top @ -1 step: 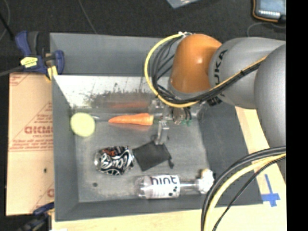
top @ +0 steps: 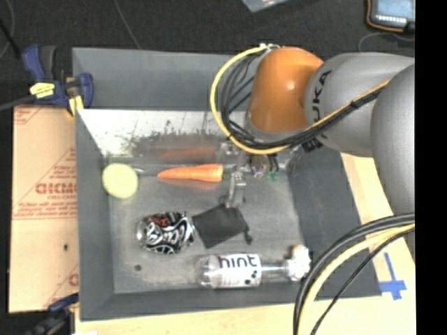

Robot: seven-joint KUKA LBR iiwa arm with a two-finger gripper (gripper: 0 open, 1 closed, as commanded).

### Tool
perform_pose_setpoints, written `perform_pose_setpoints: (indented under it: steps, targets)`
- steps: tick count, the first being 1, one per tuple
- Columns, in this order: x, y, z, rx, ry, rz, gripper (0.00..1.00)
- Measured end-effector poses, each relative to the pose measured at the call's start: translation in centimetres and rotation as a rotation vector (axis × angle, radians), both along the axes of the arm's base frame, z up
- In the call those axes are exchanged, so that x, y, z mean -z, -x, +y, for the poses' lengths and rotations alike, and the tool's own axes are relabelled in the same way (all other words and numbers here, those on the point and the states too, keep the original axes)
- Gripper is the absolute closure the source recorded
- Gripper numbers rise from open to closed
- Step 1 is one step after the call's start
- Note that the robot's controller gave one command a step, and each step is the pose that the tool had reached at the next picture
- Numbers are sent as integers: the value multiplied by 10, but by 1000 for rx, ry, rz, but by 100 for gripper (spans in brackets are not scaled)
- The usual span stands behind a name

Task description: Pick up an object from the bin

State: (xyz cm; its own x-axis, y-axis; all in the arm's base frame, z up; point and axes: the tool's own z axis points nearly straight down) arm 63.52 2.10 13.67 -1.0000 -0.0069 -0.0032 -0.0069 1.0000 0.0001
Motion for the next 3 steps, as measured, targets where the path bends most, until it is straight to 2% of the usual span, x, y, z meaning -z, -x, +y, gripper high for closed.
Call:
perform_pose_setpoints:
  steps: [1, 2, 3]
  targets:
    - [40, 3, 4, 54, -1, -5, 0]
    - [58, 11, 9, 131, -3, -15, 100]
    - [63, 16, 8, 130, -1, 7, 0]
